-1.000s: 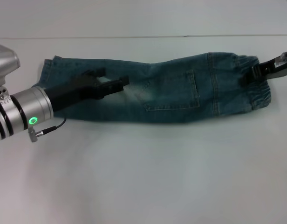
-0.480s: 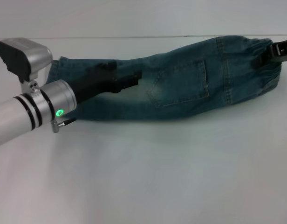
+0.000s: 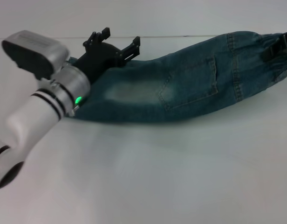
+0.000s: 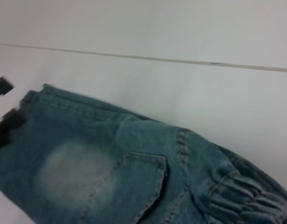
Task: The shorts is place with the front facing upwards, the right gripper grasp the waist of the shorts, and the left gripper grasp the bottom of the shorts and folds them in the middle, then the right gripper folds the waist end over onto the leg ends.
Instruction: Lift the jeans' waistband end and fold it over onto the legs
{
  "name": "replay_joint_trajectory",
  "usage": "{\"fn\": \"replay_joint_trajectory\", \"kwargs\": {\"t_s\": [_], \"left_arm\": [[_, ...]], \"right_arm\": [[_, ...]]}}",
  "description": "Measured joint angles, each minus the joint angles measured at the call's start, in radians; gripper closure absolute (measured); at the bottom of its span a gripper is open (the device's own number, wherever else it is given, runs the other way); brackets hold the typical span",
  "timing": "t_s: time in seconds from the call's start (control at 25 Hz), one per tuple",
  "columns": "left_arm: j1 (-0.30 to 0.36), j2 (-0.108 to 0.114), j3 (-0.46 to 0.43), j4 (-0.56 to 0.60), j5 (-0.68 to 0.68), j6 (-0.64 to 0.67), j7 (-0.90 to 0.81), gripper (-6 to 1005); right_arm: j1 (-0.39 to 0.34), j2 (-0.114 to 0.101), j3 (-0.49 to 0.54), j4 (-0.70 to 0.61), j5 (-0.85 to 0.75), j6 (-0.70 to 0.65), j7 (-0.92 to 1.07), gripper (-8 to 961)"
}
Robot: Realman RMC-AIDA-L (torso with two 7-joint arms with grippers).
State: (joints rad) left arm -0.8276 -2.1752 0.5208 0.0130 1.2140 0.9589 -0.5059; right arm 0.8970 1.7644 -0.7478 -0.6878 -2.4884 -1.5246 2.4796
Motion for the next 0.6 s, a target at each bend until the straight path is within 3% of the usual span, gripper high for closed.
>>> {"fn": "replay_joint_trajectory", "kwargs": {"t_s": [0.24,0.44,0.6], "left_arm": [[-0.09,0.0,-0.26,-0.175,-0.019,-0.083,0.394,83],[-0.093,0.0,-0.524,-0.309,-0.012,-0.102,0.722,84],[-0.083,0.0,-0.578,-0.353,-0.006,-0.157,0.826,111]], "right_arm": [[0.017,-0.015,0.014,-0.001,0.026,-0.05,-0.002,887],[0.024,-0.032,0.023,-0.001,0.062,-0.081,-0.002,887],[0.037,-0.033,0.024,-0.009,0.079,-0.111,0.001,887]]}}
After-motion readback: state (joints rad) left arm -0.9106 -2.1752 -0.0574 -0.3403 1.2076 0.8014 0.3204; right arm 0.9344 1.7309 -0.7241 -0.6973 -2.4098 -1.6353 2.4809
